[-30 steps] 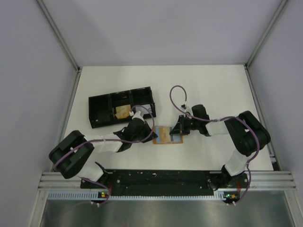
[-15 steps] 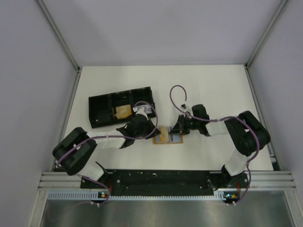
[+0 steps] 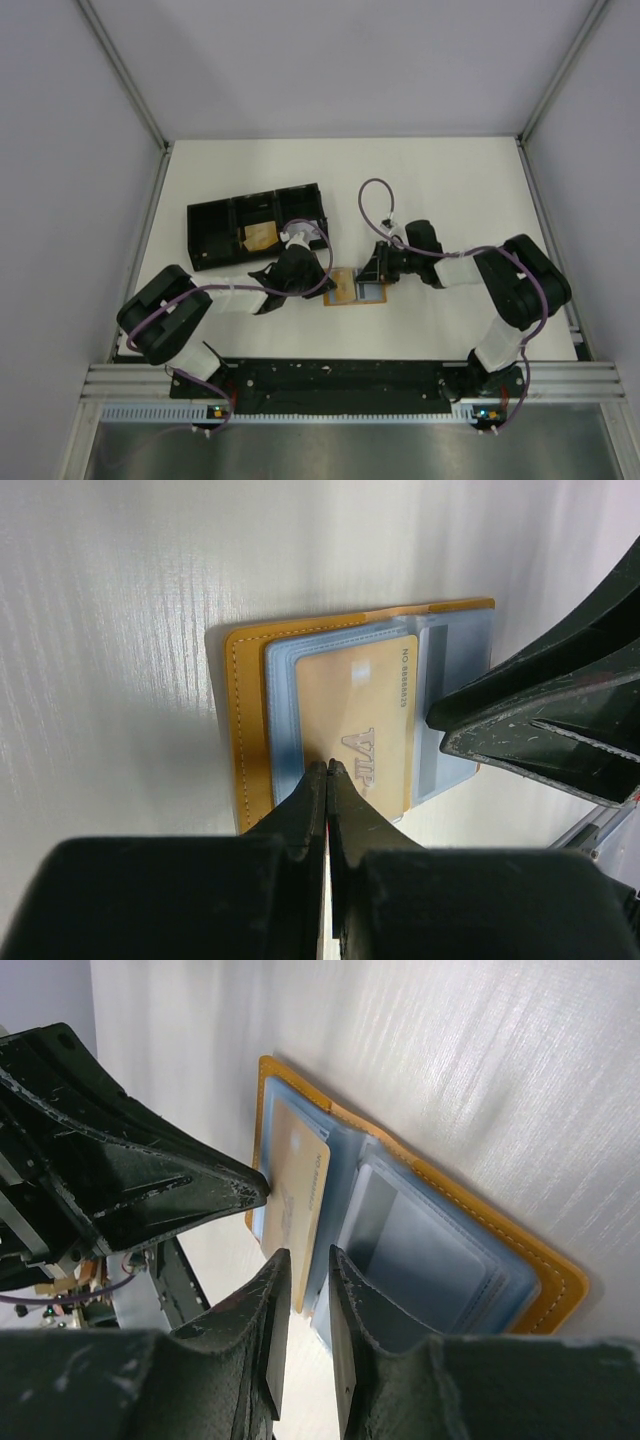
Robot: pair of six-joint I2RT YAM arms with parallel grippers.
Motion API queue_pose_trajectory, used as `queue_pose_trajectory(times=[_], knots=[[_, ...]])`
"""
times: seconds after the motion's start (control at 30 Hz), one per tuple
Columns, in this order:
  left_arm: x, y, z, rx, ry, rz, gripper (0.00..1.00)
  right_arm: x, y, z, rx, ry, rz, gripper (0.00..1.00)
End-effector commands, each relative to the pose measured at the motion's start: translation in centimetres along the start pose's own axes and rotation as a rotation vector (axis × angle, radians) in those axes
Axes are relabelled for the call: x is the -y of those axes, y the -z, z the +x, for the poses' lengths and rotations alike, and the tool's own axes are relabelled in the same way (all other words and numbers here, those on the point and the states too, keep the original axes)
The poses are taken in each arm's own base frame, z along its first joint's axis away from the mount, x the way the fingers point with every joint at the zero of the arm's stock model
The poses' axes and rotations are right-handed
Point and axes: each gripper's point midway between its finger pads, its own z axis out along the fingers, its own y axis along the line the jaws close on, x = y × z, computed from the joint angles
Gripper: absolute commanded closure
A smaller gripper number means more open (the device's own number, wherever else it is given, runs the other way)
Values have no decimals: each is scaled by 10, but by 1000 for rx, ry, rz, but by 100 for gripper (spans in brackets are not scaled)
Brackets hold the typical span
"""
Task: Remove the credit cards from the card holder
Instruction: Remove the credit card from the card holder.
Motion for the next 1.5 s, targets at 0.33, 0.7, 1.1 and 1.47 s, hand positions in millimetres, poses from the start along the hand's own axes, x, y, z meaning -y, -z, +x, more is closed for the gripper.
queue_pose_trajectory(times=[0.33,0.7,1.1,1.47], knots=[[-16,0,4,5,6,-44,100,-7,-14,2,-22,31,-38,78],[-15,2,4,8,10,-36,100,-7,-20,4,-35,27,-42,98],[-23,4,0,34,2,-68,100,0,-15,5,-32,17,-16,100],[-28,3,1,21,-10,-101,100,1,-13,4,-29,20,-5,100]])
